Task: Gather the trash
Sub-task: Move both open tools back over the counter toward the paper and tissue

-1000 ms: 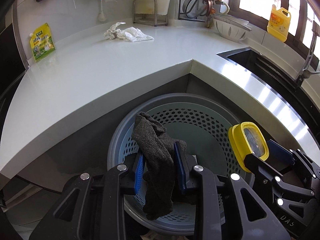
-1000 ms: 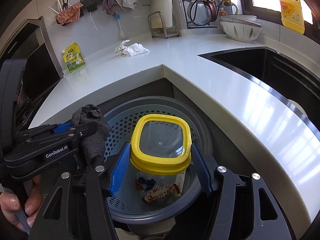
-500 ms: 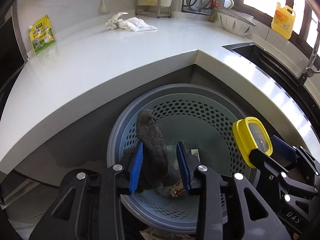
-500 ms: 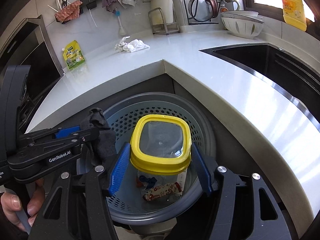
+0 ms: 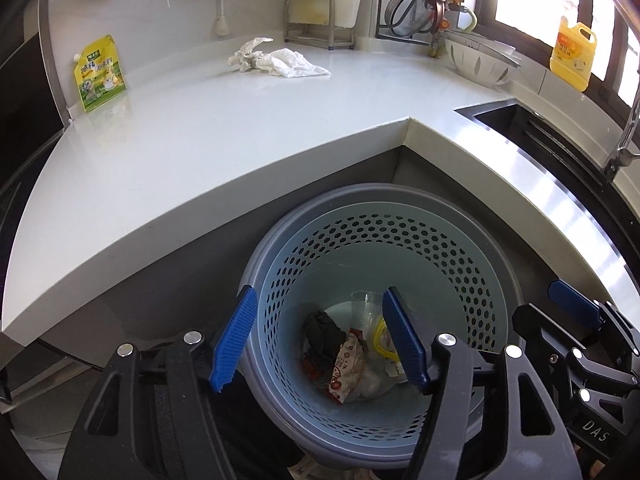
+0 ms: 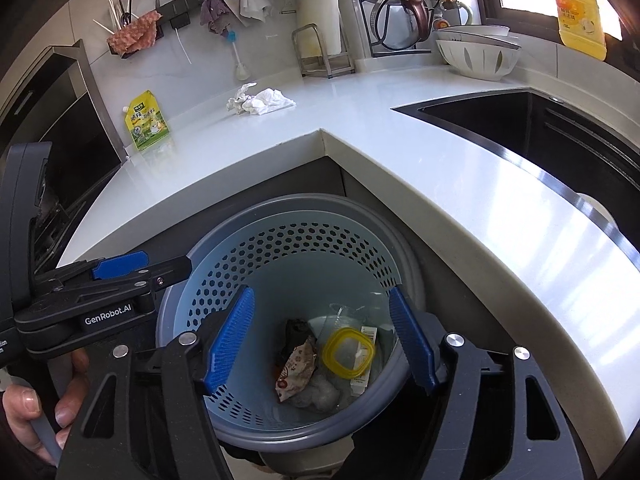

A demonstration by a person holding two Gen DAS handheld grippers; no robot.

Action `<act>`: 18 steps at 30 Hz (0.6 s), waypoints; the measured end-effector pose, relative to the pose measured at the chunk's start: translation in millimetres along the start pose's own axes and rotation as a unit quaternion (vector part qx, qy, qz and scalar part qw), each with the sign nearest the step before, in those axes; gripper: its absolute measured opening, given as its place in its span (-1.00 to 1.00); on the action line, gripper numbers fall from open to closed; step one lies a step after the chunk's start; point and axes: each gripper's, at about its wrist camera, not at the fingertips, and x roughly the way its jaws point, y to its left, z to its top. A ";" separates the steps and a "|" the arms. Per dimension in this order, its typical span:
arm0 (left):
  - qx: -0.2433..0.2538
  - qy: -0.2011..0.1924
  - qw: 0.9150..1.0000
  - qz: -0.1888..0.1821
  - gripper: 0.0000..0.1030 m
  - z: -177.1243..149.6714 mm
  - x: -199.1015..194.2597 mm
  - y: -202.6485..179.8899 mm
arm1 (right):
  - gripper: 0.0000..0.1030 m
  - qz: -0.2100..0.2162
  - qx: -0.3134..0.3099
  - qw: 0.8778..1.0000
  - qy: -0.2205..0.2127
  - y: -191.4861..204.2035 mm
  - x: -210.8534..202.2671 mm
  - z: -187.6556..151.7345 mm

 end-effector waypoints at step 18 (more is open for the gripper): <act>-0.041 -0.178 0.981 0.067 0.71 80.9 -102.5 42.4 | 0.41 0.019 -0.046 0.994 -0.094 34.7 -34.9 80.2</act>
